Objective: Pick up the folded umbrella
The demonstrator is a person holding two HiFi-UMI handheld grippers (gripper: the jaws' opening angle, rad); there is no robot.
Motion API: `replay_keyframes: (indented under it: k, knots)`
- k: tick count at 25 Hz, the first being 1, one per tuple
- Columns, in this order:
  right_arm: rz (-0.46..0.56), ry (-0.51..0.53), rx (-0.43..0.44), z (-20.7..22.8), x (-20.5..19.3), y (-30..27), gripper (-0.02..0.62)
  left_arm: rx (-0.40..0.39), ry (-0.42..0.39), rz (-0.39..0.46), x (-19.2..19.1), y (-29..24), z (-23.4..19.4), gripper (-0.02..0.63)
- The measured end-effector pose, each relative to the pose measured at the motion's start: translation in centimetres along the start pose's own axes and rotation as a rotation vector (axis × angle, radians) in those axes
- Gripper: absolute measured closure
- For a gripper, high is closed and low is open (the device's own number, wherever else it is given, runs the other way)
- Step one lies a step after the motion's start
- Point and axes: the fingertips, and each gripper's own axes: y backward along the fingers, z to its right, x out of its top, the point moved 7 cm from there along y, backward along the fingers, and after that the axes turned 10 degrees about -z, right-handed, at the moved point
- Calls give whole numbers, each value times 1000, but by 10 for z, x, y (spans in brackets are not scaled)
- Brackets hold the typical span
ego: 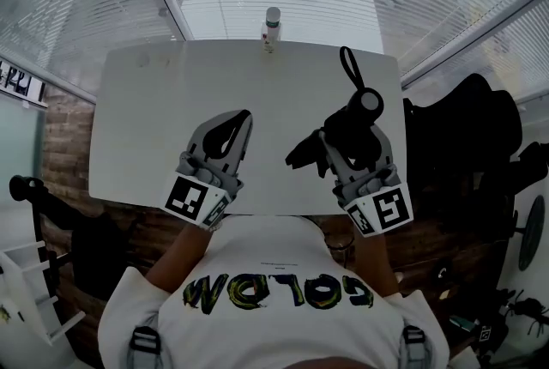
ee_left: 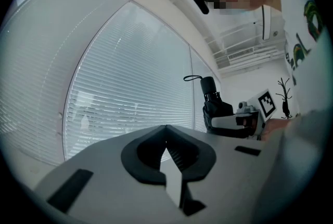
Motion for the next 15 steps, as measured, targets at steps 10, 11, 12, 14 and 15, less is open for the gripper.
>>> replay_keyframes:
  k: [10,11,12,14,15]
  knots:
    - [3,2,-5,1,5,-1,359,-7,4,10,4,-2,-1,595]
    - [4,1,-5,1,5,-1,359,-8,6,10,4,-2,-1,595]
    - [5,0,-6,1,5,-1,359,-9,7,10,3,-2,-1,595]
    - [5,1,-9,1,5,-1,359,-9,10,10,2,-2,-1,595]
    - [4,1,-10,1,5,-1,358,-9,11,11,2,-2,-1,595]
